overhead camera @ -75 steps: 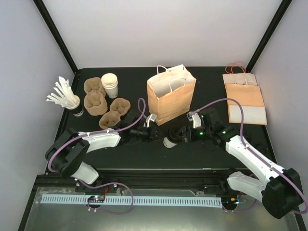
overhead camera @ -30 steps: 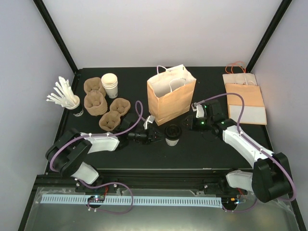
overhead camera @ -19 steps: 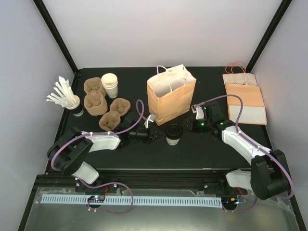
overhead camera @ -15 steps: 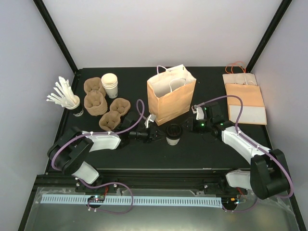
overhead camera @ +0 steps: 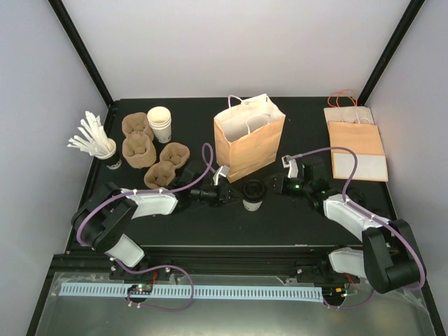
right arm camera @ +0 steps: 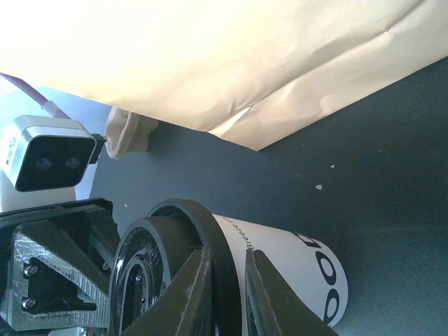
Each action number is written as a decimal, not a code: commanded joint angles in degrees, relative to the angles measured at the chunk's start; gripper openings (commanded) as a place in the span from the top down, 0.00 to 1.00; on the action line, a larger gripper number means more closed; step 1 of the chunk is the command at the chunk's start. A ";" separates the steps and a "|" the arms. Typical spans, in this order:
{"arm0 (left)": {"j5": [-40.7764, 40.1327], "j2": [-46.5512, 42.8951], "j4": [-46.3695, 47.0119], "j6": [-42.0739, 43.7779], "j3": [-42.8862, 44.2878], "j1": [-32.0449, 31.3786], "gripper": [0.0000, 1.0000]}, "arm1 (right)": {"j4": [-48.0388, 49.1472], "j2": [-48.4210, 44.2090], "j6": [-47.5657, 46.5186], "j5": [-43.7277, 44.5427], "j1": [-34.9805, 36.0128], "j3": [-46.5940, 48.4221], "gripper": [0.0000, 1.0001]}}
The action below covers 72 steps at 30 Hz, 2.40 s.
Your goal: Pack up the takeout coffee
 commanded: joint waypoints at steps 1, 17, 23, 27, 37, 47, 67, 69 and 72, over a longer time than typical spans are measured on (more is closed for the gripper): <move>-5.49 1.81 -4.45 2.80 1.84 -0.07 0.85 | -0.98 1.53 3.40 -4.17 1.24 -6.06 0.85; -6.55 2.96 -7.90 5.56 2.78 0.00 0.85 | 12.46 8.08 6.82 -5.09 1.23 -16.67 0.88; -7.29 2.15 -11.28 7.64 4.46 -0.04 0.85 | 3.30 1.81 4.06 -2.27 1.23 -13.10 0.87; -8.13 -0.21 -14.59 9.05 5.45 0.11 0.82 | -6.19 -3.00 0.99 2.78 1.25 -8.29 0.85; -8.70 -1.44 -18.96 11.39 7.98 1.29 0.77 | -13.91 -7.66 0.11 5.71 1.19 -2.72 0.85; -5.26 4.45 -18.30 11.79 14.22 3.01 0.77 | -17.22 -13.02 1.24 3.58 1.40 -4.04 0.84; -7.73 -3.84 -25.88 16.28 11.00 6.05 0.67 | -21.60 -9.81 -0.75 2.72 1.38 6.68 0.77; -6.97 -5.59 -26.16 16.06 9.72 6.03 0.65 | -21.66 -8.39 -1.56 2.42 1.32 7.39 0.75; -5.05 -8.83 -24.68 14.03 6.25 5.45 0.64 | -21.32 -5.89 -2.36 1.48 1.31 8.86 0.72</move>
